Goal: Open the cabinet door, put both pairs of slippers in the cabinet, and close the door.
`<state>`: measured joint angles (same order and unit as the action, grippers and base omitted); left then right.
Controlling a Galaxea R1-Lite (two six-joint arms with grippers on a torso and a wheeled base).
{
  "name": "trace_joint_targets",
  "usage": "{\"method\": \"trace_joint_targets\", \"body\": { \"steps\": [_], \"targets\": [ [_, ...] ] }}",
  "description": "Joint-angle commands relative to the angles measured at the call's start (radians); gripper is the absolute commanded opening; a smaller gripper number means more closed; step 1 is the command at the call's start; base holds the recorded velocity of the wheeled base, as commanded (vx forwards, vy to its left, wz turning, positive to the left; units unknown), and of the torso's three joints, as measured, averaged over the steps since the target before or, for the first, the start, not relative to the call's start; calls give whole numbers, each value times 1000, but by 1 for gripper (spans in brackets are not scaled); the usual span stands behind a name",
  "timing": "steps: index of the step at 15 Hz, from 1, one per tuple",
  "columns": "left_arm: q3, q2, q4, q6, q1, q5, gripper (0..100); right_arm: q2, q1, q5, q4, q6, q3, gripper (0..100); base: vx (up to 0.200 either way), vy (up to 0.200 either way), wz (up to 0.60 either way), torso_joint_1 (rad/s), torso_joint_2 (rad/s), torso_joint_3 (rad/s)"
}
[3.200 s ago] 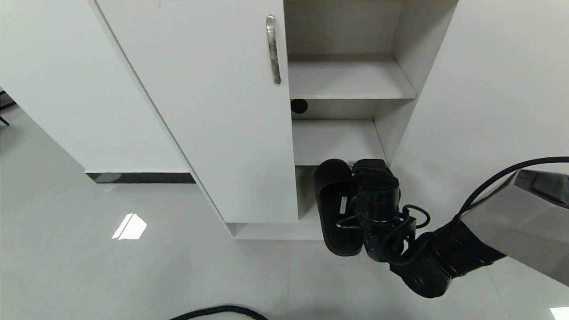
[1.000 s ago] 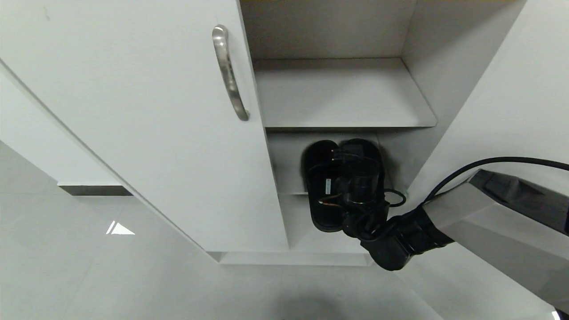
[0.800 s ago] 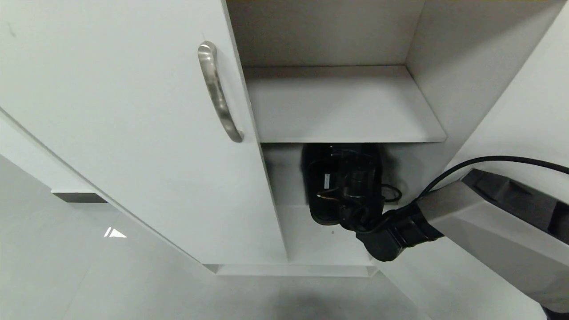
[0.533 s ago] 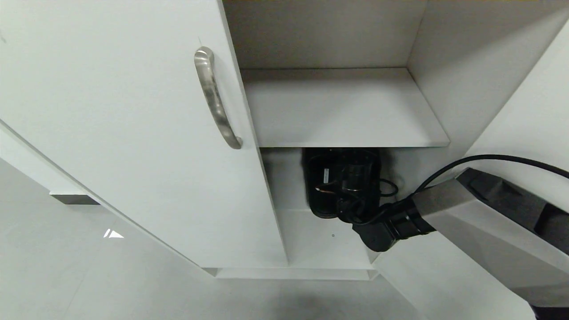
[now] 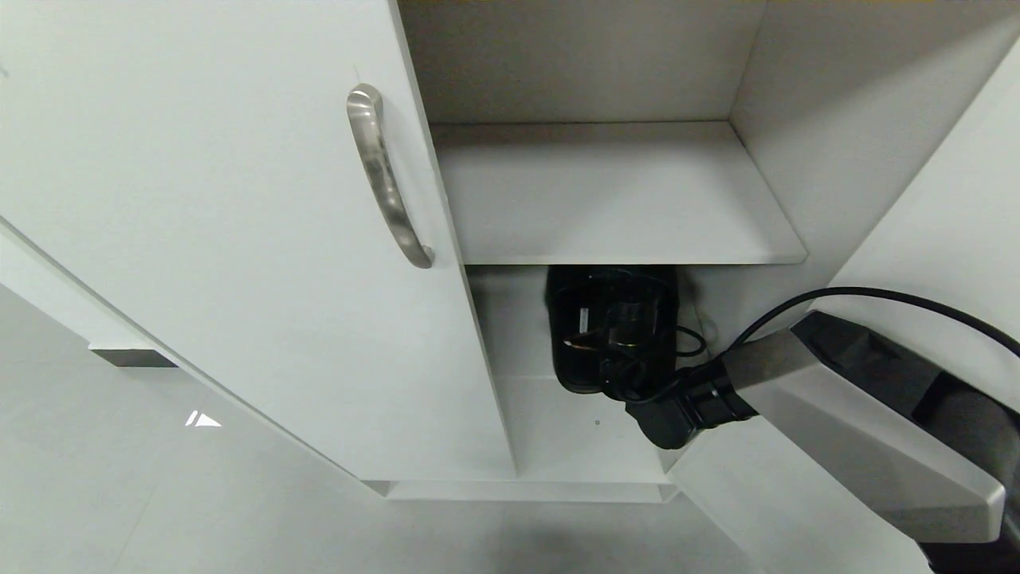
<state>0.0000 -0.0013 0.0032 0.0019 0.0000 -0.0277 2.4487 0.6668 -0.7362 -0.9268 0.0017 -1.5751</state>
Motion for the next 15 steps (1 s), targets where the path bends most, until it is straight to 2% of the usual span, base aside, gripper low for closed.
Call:
{"method": "trace_joint_targets", "body": {
  "steps": [1,3,4,6,9,13,15],
  "targets": [
    [0,1,0,0,0,0,0,7,-3,0,5,1,-2,0,0,0,0,0,0,0],
    [0,1,0,0,0,2,0,7,-3,0,6,1,0,0,0,0,0,0,0,0],
    [0,1,0,-3,0,2,0,7,-3,0,9,1,0,100,0,0,0,0,0,0],
    [0,1,-2,-11,0,2,0,-8,2,0,8,3,18,100,0,0,0,0,0,0],
    [0,1,0,-11,-2,2,0,-94,27,0,-9,6,136,100,0,0,0,0,0,0],
    [0,1,-2,-11,0,2,0,-275,116,11,-124,6,449,100,0,0,0,0,0,0],
    [0,1,-2,-11,0,0,0,-315,132,14,-168,8,535,100,-200,0,0,5,5,2]
  ]
}}
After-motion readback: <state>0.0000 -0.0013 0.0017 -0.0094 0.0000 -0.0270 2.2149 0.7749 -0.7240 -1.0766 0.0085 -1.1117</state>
